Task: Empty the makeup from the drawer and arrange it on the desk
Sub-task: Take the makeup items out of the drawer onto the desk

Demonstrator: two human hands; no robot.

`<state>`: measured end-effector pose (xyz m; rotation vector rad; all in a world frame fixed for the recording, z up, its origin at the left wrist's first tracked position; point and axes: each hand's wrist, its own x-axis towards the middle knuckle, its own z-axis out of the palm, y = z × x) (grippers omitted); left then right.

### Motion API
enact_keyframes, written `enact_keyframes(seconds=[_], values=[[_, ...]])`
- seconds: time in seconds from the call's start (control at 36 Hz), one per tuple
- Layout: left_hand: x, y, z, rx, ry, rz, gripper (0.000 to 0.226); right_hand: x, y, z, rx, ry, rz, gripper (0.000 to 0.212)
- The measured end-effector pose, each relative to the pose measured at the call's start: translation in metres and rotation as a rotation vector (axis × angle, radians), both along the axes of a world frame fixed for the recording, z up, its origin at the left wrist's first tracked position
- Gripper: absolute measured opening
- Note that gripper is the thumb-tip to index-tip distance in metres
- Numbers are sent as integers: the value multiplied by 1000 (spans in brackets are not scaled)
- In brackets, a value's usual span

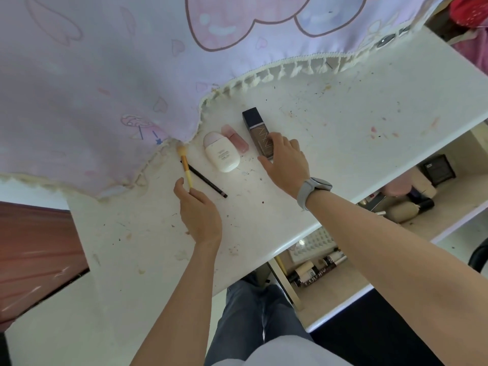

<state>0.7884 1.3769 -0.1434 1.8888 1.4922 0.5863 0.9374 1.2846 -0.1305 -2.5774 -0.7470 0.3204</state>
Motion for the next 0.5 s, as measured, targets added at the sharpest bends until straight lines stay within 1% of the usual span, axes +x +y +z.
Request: enact_keyframes(seconds=[0.08,0.22,0.28,0.33,0.39,0.5], values=[[2,-2,0,-45,23,19,38,0,3,1,52,53,14,46],[10,-3,-2,-76,284,-69,40,1,0,0,61,57,70,48],[11,-4,-1,-87,351,-114,39,1,-1,0,72,58,74,48],[10,-5,-1,-73,383,-152,40,0,-1,0,78,61,73,48],[10,-6,-1,-25,429,-203,47,-1,-3,-1,80,62,74,49],[12,-1,-3,21,487,-353,53,-5,-7,-2,77,57,84,52]])
